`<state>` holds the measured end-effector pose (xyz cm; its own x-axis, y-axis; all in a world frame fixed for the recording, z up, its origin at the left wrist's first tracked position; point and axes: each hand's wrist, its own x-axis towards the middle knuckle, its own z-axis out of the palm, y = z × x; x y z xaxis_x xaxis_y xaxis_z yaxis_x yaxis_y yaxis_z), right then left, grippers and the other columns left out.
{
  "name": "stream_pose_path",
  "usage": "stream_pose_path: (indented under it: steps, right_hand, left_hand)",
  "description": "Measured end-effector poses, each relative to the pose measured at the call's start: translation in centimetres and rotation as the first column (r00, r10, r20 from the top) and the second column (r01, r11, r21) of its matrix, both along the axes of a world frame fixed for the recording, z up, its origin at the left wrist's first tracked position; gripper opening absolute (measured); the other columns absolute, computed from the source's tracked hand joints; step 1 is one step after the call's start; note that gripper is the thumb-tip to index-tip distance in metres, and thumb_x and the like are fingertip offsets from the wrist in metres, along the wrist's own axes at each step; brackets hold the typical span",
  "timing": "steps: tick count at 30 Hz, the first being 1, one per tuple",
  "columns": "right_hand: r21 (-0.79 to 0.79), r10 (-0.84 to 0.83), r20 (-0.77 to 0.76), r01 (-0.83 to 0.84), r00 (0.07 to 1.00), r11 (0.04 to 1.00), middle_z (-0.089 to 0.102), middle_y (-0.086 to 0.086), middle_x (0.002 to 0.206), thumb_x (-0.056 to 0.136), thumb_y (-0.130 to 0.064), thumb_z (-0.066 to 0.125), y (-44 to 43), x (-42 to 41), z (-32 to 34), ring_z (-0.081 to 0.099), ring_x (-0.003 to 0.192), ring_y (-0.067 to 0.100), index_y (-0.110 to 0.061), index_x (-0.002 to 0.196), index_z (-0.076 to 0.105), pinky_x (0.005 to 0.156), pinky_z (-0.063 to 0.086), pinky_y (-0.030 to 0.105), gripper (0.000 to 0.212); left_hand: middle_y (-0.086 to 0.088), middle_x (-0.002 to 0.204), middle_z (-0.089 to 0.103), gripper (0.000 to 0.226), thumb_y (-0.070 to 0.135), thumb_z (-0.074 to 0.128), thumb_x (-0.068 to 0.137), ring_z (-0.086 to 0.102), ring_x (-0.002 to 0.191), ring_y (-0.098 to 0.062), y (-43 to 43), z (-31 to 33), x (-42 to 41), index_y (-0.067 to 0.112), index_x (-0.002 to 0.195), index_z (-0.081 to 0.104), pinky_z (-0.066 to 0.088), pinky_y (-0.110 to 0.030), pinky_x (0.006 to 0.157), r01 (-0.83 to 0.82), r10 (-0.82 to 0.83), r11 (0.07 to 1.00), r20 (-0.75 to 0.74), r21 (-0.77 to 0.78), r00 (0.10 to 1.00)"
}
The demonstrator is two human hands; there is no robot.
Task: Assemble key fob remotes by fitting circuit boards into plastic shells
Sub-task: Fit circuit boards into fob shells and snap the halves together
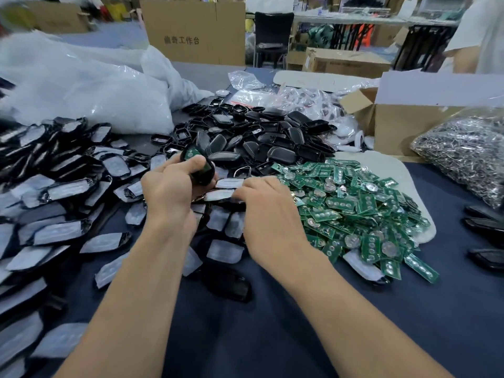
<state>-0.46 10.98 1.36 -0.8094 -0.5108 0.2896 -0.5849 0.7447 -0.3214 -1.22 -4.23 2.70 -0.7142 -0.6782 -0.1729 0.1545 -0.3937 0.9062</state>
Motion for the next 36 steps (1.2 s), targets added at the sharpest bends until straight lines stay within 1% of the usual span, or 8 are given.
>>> stream_pose_path:
  steps: [4,7,11,15,21,29,33,36]
  right_hand:
    - [-0.016,-0.195,0.01,0.195,0.981,0.981,0.063,0.003,0.124,0.083,-0.001,0.058,0.3,-1.9,0.8,0.049,0.121,0.029,-0.019,0.125,0.063,0.097,0.035,0.04,0.046]
    - [0.051,-0.209,0.006,0.209,0.978,0.977,0.067,0.003,0.111,0.09,-0.011,0.062,1.0,-2.5,1.0,0.058,0.109,0.03,-0.021,0.115,0.065,0.083,0.036,0.037,0.028]
    - [-0.273,-0.204,0.122,0.23,0.971,0.934,0.07,-0.008,0.104,0.084,-0.013,0.076,2.9,-1.7,0.6,0.063,0.096,0.013,-0.024,0.113,0.072,0.085,0.051,0.031,0.031]
    - [-0.534,-0.194,0.301,0.334,0.934,0.777,0.066,-0.019,0.082,0.07,-0.019,0.087,5.9,0.0,0.0,0.062,0.081,-0.008,-0.035,0.109,0.076,0.067,0.042,0.002,0.043]
    - [-0.694,-0.066,0.521,0.468,0.851,0.547,0.075,-0.006,0.082,0.072,-0.001,0.084,9.4,1.1,-0.4,0.059,0.054,0.009,-0.031,0.087,0.079,0.054,0.053,0.03,0.034]
    - [-0.731,0.253,0.68,0.664,0.689,0.158,0.064,0.004,0.07,0.084,0.018,0.069,10.2,0.4,0.3,0.054,0.047,0.012,-0.008,0.093,0.066,0.04,0.039,0.02,0.027]
    - [-0.725,0.323,0.683,0.663,0.655,0.187,0.06,0.004,0.069,0.086,0.016,0.066,10.5,0.2,-0.1,0.048,0.046,0.012,-0.009,0.098,0.064,0.039,0.033,0.019,0.028]
    - [-0.721,0.323,0.69,0.65,0.647,0.239,0.055,0.006,0.068,0.086,0.015,0.063,10.2,-0.1,-0.2,0.043,0.045,0.012,-0.012,0.097,0.063,0.04,0.031,0.019,0.03]
  left_hand:
    - [-0.024,0.098,0.07,0.031,0.0,0.073,0.089,0.068,0.058,-0.023,0.2,-0.3,-0.3,-0.007,0.118,0.064,0.057,-0.024,0.057,0.011,-0.011,1.0,0.016,0.018,1.0]
    - [-0.023,0.095,0.072,0.015,-0.002,0.076,0.087,0.071,0.06,-0.023,1.1,-0.1,-0.1,0.003,0.097,0.066,0.057,-0.024,0.056,0.017,-0.016,0.999,0.015,-0.049,1.0]
    - [-0.015,0.081,0.074,0.007,-0.001,0.077,0.085,0.071,0.062,-0.023,2.0,0.0,0.1,0.006,0.084,0.074,0.058,-0.024,0.056,0.049,-0.046,0.99,0.031,-0.134,0.998]
    - [-0.006,0.069,0.075,0.012,-0.001,0.076,0.087,0.072,0.059,-0.022,3.5,0.1,0.4,0.009,0.08,0.076,0.061,-0.027,0.057,0.144,-0.136,0.972,0.053,-0.188,0.989]
    - [-0.006,0.063,0.071,0.026,0.003,0.078,0.085,0.068,0.05,-0.023,7.8,-0.1,1.0,0.015,0.062,0.076,0.051,-0.024,0.043,0.349,-0.325,0.874,0.125,-0.339,0.937]
    - [-0.006,0.076,0.078,0.013,0.005,0.078,0.083,0.07,0.053,-0.018,8.9,-0.3,2.0,0.015,0.075,0.08,0.05,-0.02,0.044,0.351,-0.325,0.839,0.134,-0.416,0.936]
    - [-0.013,0.083,0.079,0.003,0.016,0.079,0.073,0.068,0.056,-0.019,8.9,-0.6,1.8,0.015,0.076,0.079,0.048,-0.02,0.044,0.363,-0.331,0.841,0.147,-0.402,0.932]
    - [-0.011,0.083,0.079,0.017,0.024,0.074,0.062,0.065,0.054,-0.017,8.9,-0.8,1.9,0.012,0.074,0.077,0.042,-0.018,0.043,0.403,-0.351,0.828,0.2,-0.391,0.915]
